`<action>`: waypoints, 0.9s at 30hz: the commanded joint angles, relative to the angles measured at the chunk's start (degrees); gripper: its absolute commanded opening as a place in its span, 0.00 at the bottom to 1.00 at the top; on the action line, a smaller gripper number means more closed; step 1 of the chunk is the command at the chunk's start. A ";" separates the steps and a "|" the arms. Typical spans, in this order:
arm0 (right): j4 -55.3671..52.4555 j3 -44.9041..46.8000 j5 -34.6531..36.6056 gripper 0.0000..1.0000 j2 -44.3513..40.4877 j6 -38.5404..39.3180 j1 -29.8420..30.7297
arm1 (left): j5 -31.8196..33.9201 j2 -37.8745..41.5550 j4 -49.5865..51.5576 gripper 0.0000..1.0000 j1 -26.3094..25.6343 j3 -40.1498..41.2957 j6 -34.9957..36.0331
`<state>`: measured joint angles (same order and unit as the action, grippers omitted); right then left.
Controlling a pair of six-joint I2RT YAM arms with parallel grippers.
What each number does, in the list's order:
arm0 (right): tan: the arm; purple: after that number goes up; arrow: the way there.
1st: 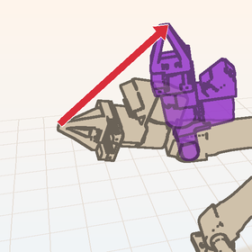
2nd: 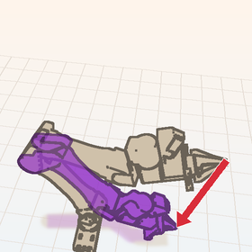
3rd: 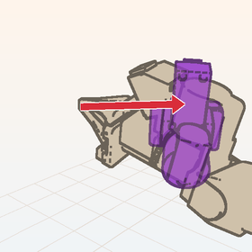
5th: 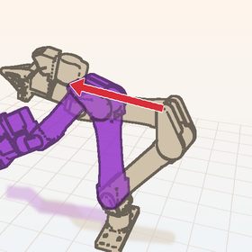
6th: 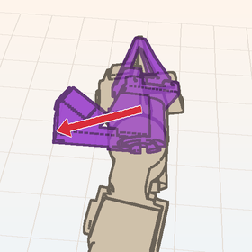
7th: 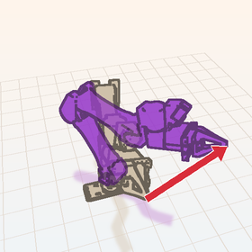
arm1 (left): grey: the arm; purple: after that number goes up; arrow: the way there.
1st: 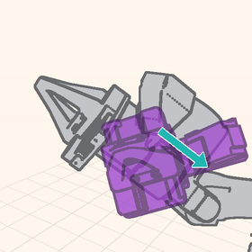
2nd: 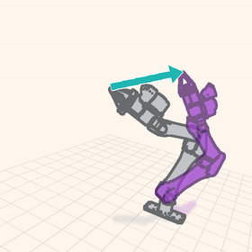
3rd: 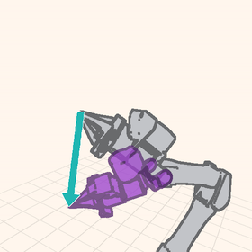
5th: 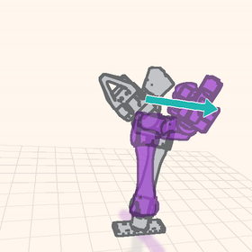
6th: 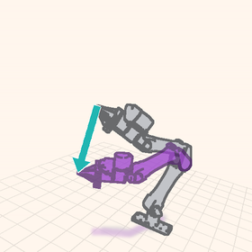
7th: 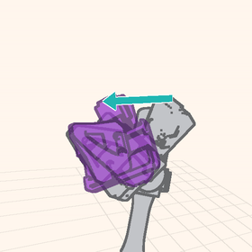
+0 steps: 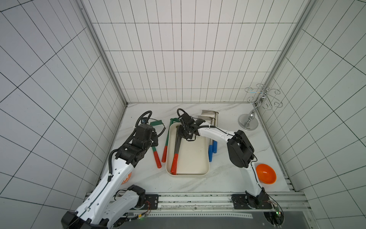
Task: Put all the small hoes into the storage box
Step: Place the hoe in the storage box.
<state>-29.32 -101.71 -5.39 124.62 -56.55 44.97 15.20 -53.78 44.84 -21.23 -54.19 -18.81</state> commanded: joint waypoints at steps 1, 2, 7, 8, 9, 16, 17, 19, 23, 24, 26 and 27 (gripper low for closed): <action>-1.44 -4.61 0.82 0.00 2.65 -1.34 -0.72 | 1.04 0.57 -0.69 0.48 -0.06 0.48 0.35; -1.44 -4.55 0.82 0.00 2.80 -1.30 -0.76 | 1.03 0.56 -0.65 0.48 -0.07 0.54 0.35; -1.44 -4.64 0.64 0.00 3.43 -0.95 -1.27 | 1.07 0.63 -0.80 0.48 -0.07 0.79 0.24; -1.44 -4.55 0.73 0.00 3.43 -0.86 -1.40 | 1.13 0.69 -0.79 0.48 -0.04 0.86 0.25; -1.52 -4.51 0.77 0.00 3.48 -0.68 -1.56 | 1.10 0.69 -0.76 0.48 -0.07 0.94 0.24; -4.05 -5.46 1.34 0.00 3.94 2.11 -2.86 | 1.06 0.78 -0.84 0.48 -0.04 1.33 0.17; -5.03 -6.34 1.58 0.00 4.34 2.94 -2.96 | 1.06 0.75 -0.90 0.48 -0.05 1.36 0.17; -6.61 -8.02 1.70 0.00 5.02 4.22 -3.05 | 1.11 0.57 -0.97 0.48 -0.04 1.42 0.07; -9.68 -12.23 1.66 0.01 6.66 6.89 -2.96 | 0.89 0.53 -1.03 0.48 -0.08 1.55 -0.01; -10.53 -13.49 1.70 0.02 7.13 7.42 -2.91 | 0.96 0.60 -1.07 0.48 -0.04 1.54 -0.01; -12.16 -15.61 2.19 0.03 7.80 8.46 -2.70 | 0.93 0.60 -1.02 0.48 -0.05 1.55 0.00; -12.86 -16.53 2.46 0.03 8.08 8.99 -2.57 | 0.93 0.54 -1.06 0.48 -0.06 1.55 0.00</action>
<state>-36.18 -111.61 -6.24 129.99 -51.13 42.85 15.38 -53.71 44.82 -21.23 -53.32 -18.81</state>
